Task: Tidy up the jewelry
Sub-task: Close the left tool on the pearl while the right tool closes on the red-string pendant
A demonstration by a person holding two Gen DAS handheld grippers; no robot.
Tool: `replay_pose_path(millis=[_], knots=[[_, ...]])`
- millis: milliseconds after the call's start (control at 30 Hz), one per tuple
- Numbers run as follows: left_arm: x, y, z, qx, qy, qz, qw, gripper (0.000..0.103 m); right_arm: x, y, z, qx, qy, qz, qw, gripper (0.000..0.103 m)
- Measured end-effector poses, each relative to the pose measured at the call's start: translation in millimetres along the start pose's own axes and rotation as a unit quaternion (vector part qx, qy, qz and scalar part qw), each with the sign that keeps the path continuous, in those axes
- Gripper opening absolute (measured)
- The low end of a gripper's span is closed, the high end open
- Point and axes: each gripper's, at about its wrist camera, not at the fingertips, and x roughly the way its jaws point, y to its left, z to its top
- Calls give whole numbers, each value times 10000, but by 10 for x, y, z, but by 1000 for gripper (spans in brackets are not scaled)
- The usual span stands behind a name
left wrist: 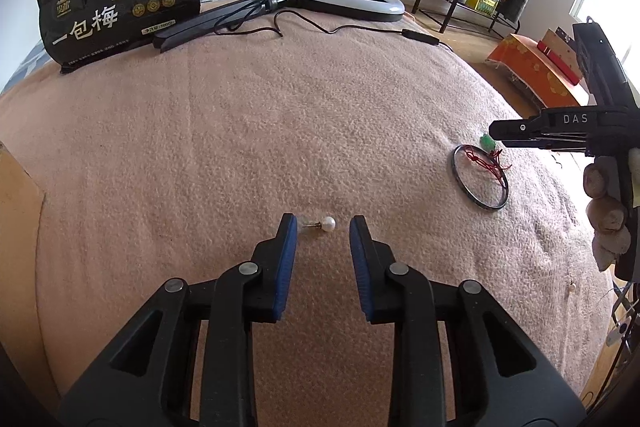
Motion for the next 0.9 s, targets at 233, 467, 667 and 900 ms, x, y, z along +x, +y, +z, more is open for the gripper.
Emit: replay_pose_path(millis=[233, 467, 667, 900], knots=[[89, -7, -22, 73, 45, 42, 10000, 27, 121, 23, 36, 92, 93, -160, 9998, 35], [117, 4, -33, 78, 30, 37, 10000, 27, 191, 82, 31, -80, 167, -473, 9987, 25], [127, -6, -34, 99, 4, 72, 9999, 17, 221, 70, 40, -101, 162, -544, 9983, 19], [133, -24, -26, 176, -30, 147, 9997, 15, 198, 90, 35, -187, 115, -584, 9980, 18]])
